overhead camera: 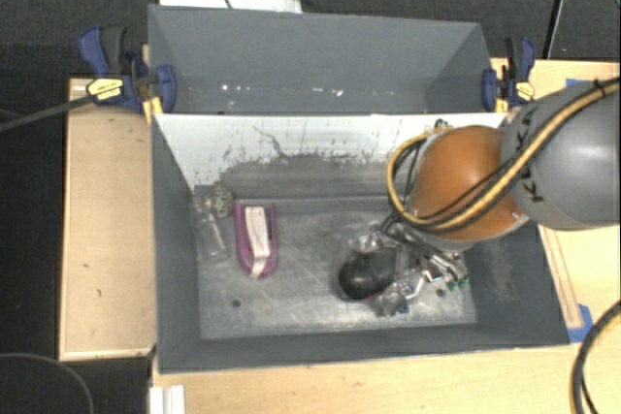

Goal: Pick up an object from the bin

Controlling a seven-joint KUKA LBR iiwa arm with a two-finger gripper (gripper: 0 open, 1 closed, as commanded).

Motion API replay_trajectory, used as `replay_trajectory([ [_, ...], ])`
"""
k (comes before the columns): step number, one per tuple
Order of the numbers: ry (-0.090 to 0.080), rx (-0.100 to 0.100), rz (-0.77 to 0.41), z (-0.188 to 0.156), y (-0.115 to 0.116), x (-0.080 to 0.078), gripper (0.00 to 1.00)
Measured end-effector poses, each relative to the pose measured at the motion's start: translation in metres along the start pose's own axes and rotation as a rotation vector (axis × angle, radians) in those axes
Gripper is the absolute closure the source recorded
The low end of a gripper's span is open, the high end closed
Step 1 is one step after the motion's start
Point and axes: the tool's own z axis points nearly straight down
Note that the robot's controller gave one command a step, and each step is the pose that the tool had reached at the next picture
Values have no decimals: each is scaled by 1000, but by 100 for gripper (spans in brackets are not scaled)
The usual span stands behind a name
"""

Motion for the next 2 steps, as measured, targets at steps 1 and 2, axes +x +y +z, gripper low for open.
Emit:
replay_trajectory([
  [1, -3, 0, 4, -1, 1, -1, 100],
  [2, 5, -1, 1, -121, 17, 8, 100],
])
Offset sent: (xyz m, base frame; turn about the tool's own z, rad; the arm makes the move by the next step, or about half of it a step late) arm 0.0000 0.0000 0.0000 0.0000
